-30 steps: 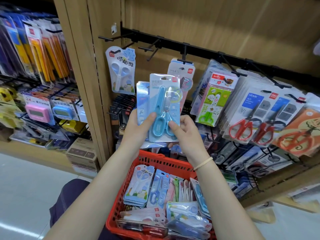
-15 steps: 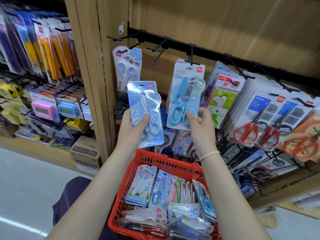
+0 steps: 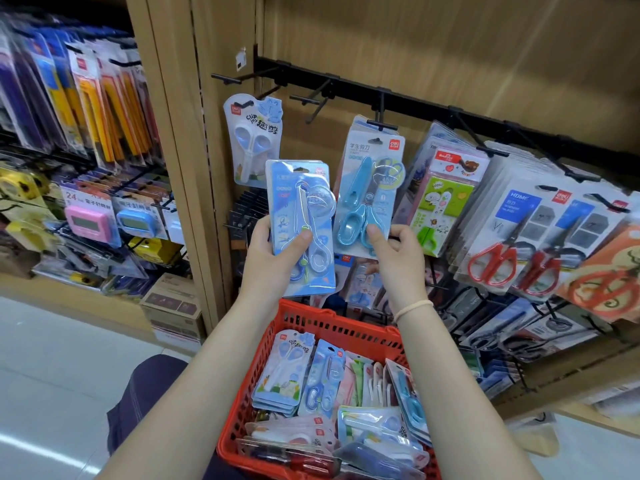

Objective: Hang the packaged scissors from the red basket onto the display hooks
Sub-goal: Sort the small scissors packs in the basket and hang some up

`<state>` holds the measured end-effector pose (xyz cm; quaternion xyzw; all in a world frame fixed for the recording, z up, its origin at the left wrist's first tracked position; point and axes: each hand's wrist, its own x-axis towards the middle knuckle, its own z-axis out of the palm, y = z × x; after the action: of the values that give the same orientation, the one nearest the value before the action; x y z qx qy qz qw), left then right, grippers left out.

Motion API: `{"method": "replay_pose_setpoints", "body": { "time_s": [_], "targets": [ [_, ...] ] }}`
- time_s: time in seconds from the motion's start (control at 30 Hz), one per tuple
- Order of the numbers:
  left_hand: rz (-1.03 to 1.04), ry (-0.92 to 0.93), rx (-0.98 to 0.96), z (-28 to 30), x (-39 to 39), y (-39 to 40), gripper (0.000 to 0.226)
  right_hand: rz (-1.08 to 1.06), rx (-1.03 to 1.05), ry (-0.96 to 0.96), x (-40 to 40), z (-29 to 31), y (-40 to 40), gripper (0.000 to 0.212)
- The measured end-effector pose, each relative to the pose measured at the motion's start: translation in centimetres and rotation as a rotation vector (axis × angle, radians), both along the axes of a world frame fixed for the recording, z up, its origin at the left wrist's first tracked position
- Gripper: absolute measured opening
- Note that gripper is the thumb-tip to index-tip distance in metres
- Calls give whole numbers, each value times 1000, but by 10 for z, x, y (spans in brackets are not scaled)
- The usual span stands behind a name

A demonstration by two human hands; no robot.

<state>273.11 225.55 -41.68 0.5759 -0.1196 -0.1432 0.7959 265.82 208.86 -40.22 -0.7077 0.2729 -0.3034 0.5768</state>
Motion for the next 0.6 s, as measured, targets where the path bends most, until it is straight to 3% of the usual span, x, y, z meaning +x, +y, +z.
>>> {"method": "replay_pose_setpoints", "body": {
  "time_s": [0.17,0.43,0.6],
  "targets": [
    [-4,10,10,-2,-2,-4,35,-3,193,46,-15,-13,4,34],
    [-14,-10,22,3,-6,-26,54,258,-24,118,-26,-8,26,28],
    [-21,-37,34,2,-3,-24,40,247,18,65,-28,-6,19,21]
  ]
}}
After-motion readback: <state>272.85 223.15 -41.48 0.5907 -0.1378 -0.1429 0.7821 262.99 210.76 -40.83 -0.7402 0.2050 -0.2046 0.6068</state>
